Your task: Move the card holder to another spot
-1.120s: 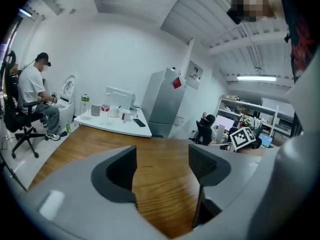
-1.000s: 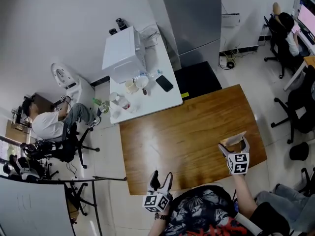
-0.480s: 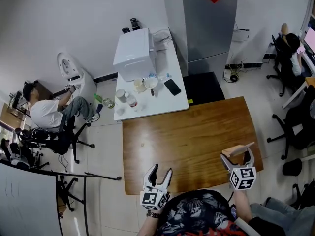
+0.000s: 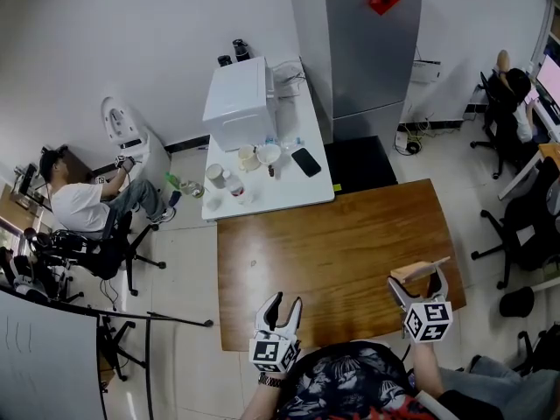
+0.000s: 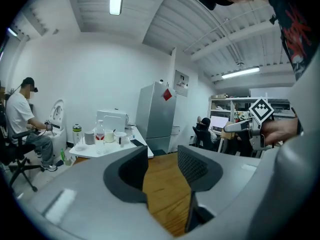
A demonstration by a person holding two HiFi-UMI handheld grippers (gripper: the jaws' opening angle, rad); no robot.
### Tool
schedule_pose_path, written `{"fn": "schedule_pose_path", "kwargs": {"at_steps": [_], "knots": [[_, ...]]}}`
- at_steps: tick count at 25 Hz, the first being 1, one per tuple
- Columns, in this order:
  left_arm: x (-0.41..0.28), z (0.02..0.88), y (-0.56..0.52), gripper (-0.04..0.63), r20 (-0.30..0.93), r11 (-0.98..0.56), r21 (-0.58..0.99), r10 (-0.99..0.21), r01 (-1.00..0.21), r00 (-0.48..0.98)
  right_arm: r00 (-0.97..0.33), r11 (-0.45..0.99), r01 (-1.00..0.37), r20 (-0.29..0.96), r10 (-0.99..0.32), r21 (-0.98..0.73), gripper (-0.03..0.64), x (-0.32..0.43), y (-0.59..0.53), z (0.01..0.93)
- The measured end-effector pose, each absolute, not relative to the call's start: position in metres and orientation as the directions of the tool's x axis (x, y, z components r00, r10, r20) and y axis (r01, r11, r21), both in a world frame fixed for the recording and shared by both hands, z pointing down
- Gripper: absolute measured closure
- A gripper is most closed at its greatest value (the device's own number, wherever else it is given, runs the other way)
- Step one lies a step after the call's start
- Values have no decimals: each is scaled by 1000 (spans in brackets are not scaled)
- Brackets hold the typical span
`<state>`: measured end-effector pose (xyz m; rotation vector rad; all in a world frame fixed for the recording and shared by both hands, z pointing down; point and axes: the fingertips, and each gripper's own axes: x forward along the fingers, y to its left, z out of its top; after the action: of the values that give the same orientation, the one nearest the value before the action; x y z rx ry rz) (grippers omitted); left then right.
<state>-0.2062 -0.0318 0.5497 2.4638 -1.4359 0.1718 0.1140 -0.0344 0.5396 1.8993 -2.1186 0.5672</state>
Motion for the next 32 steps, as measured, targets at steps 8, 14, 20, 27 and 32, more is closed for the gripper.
{"fn": "schedule_pose_path", "kwargs": {"at_steps": [8,14,20,27,32], "knots": [[-215,550,-33,399,217,-446,211,-846,-870,487,-134,87,-988,424,-895,-128,81,109,-36,536],[-226,554,-30,399,225,-402,242,-862,-883,455,-214,172,-975,388,-897,-140,81,81,-47,512],[-255,585,-5,478,415,-239,163,-864,-957,286,-436,393,-900,346,-831,-189,81,-24,-70,515],[-294,583,34,485,420,-189,159,-875,-969,240,-639,620,-764,343,-688,-179,81,-176,-108,595],[-343,583,62,485,455,-77,142,-880,-987,135,-652,683,-718,474,-592,-136,83,-244,-133,709]]}}
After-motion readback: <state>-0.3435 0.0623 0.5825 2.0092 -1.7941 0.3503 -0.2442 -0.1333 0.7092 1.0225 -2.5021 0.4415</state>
